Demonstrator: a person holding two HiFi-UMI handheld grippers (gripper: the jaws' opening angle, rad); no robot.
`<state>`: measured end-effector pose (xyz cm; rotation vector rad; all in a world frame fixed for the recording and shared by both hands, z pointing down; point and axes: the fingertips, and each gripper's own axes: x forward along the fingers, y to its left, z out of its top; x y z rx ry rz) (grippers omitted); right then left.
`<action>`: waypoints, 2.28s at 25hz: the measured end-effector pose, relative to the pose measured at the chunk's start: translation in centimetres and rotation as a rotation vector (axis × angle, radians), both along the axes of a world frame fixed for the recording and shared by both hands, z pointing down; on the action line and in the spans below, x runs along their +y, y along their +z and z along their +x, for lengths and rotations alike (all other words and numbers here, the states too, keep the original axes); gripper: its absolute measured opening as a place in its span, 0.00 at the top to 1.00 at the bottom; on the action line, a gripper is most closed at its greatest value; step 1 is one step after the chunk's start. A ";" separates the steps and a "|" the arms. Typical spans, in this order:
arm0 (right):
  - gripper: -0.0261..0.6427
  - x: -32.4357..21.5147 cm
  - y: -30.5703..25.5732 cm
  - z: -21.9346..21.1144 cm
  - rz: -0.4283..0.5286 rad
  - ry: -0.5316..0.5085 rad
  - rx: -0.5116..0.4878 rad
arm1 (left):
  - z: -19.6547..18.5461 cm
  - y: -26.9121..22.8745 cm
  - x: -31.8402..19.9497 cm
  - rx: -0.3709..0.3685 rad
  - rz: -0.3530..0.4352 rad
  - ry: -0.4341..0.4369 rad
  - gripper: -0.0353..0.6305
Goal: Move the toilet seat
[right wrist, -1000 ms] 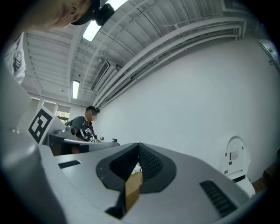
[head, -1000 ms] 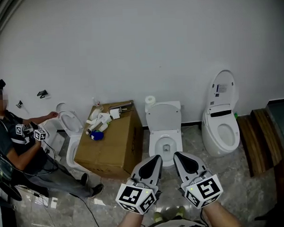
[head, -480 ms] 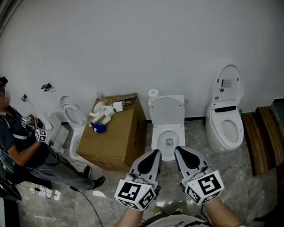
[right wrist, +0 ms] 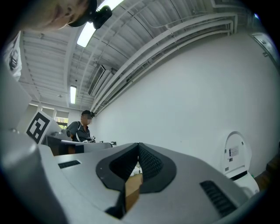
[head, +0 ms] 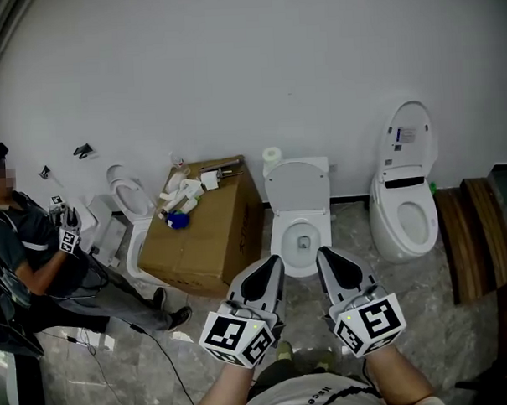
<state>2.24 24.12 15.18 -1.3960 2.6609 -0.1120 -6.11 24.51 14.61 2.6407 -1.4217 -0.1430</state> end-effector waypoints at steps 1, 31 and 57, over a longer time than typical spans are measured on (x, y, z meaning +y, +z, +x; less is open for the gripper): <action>0.94 -0.2 0.0 0.1 -0.001 0.002 0.001 | 0.1 0.0 -0.3 0.001 0.000 0.002 0.94; 0.94 -27.7 11.8 -8.3 -0.175 0.319 0.014 | -8.1 11.5 -30.8 0.008 -0.059 0.285 0.94; 0.94 -28.5 53.9 -0.7 -0.704 0.543 -0.172 | 2.6 46.9 -35.8 -0.117 -0.374 0.453 0.94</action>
